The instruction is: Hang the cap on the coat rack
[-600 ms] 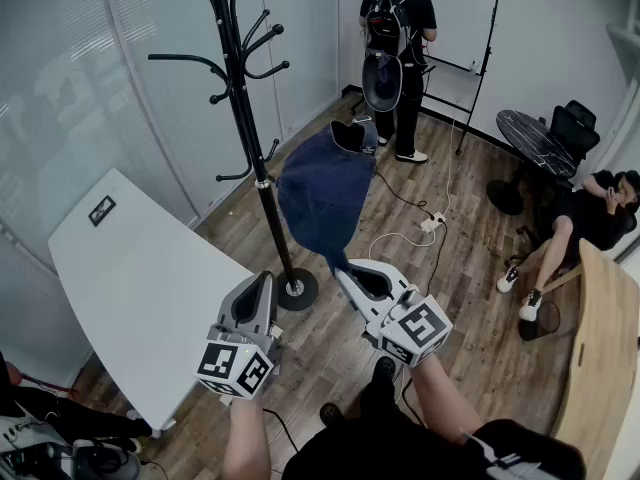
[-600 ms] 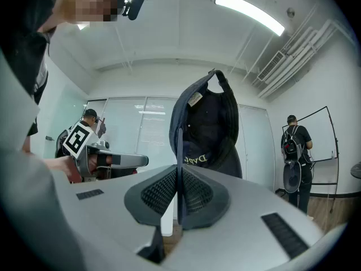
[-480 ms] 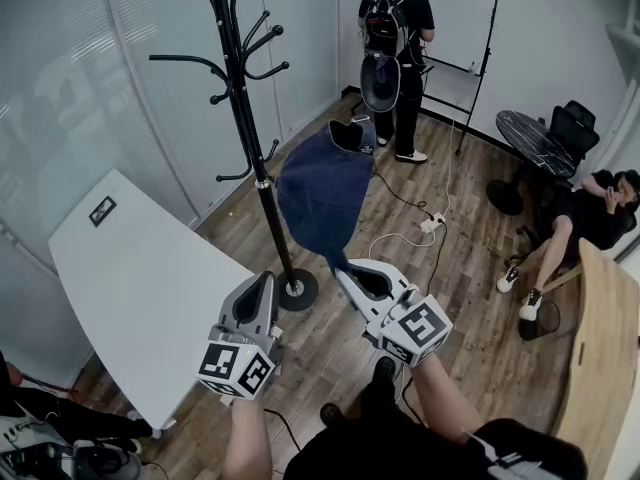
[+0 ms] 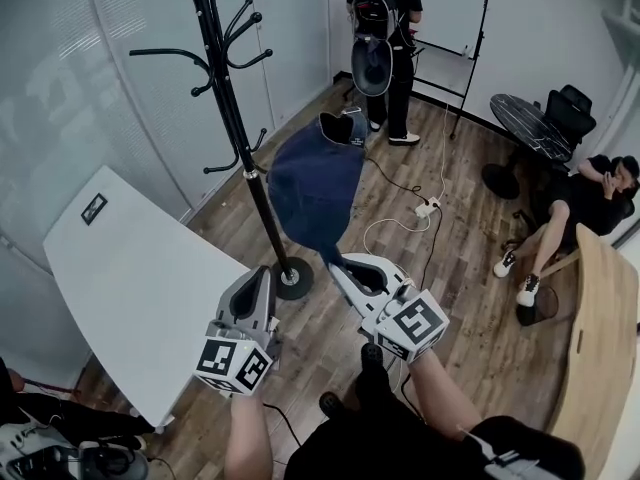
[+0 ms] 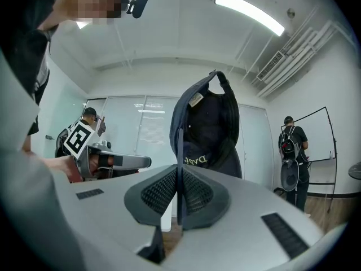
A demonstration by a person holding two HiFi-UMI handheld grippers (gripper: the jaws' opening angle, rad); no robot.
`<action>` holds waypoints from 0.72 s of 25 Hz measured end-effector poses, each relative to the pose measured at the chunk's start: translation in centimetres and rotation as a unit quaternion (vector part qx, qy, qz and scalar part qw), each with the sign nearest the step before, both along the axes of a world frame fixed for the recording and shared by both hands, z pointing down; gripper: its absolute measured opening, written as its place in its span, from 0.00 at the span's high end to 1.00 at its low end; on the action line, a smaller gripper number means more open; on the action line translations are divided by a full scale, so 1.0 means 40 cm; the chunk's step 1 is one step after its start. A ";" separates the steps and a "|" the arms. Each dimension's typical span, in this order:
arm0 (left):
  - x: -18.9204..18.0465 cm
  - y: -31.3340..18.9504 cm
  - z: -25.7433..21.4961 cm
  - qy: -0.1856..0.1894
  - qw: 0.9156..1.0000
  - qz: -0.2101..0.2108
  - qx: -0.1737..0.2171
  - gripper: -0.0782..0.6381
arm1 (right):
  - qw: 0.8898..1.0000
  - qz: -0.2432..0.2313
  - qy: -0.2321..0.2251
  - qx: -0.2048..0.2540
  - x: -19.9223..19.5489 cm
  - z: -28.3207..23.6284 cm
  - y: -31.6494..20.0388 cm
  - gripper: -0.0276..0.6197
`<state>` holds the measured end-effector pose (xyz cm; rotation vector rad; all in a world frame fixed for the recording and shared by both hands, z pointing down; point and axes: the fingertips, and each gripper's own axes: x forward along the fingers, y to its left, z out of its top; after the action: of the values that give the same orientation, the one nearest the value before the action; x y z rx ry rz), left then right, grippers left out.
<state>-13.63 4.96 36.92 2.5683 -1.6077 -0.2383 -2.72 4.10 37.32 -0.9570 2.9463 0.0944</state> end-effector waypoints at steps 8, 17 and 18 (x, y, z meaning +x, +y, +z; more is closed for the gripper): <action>0.061 -0.054 0.018 -0.007 1.000 -0.005 -0.010 0.87 | 1.000 -0.002 -0.006 -0.008 0.051 0.018 -0.068 0.89; 0.143 -0.182 -0.011 -0.009 0.999 -0.031 0.000 0.87 | 0.999 -0.036 -0.007 0.005 0.098 -0.002 -0.211 0.89; 0.152 -0.197 -0.011 -0.009 0.999 -0.035 0.000 0.87 | 0.999 -0.040 -0.006 0.004 0.105 0.000 -0.228 0.89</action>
<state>-7.54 -2.91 36.49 2.5241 -1.7053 -0.2216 1.50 -5.00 37.34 -0.8339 2.9669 0.0986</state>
